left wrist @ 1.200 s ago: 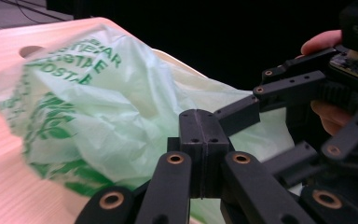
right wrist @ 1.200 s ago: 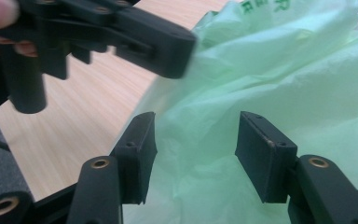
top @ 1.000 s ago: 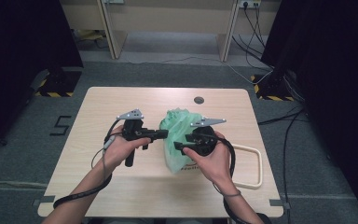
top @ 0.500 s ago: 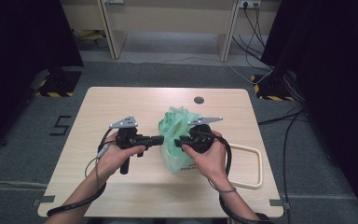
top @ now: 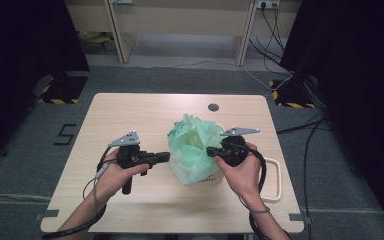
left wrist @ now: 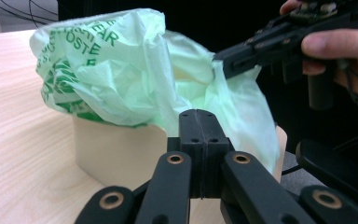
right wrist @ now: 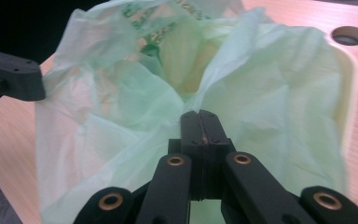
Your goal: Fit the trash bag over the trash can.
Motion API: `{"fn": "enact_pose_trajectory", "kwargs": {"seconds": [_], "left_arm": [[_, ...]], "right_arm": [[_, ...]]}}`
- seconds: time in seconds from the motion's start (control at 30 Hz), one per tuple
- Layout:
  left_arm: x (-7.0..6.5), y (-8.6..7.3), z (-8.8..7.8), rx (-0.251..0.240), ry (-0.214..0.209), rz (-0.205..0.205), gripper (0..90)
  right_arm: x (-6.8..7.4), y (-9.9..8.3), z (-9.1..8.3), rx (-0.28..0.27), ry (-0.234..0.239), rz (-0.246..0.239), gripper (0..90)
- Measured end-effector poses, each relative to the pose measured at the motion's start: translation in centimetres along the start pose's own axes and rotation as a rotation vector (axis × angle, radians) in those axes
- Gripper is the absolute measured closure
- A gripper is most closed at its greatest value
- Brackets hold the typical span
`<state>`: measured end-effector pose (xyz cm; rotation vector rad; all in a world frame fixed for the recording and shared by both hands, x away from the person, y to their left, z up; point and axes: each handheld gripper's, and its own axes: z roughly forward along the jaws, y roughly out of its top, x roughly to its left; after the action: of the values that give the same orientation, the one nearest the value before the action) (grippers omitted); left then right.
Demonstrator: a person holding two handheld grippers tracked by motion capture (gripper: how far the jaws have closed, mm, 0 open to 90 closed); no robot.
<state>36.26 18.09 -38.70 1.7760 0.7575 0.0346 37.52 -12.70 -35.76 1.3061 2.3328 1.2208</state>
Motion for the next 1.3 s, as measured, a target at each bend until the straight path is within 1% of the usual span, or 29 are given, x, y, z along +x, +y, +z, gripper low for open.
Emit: {"fn": "enact_pose_trajectory", "kwargs": {"seconds": [0.37, 0.53, 0.67, 0.83, 1.1, 1.3], "left_arm": [[-1.5, -1.9, 0.2, 0.043, -0.03, 0.007, 89.9], [-2.2, -2.7, 0.6, 0.063, -0.044, 0.007, 89.9], [-2.4, -3.1, 1.0, 0.079, -0.052, 0.008, 89.9], [-2.9, -3.5, 1.4, 0.099, -0.069, 0.017, 89.9], [-3.1, -4.3, 2.1, 0.139, -0.076, 0.023, 89.9], [-2.9, -4.7, 2.5, 0.162, -0.075, 0.023, 89.9]], "right_arm": [[-1.7, -1.5, -2.8, -0.03, -0.066, 0.026, 90.0], [-2.4, -2.1, -3.7, -0.042, -0.077, 0.039, 90.0], [-2.7, -2.4, -4.2, -0.05, -0.088, 0.048, 90.0], [-3.2, -3.0, -4.6, -0.047, -0.1, 0.058, 90.0], [-3.9, -4.0, -4.7, -0.029, -0.132, 0.076, 90.0], [-4.7, -5.0, -4.2, 0.012, -0.157, 0.098, 90.0]]}}
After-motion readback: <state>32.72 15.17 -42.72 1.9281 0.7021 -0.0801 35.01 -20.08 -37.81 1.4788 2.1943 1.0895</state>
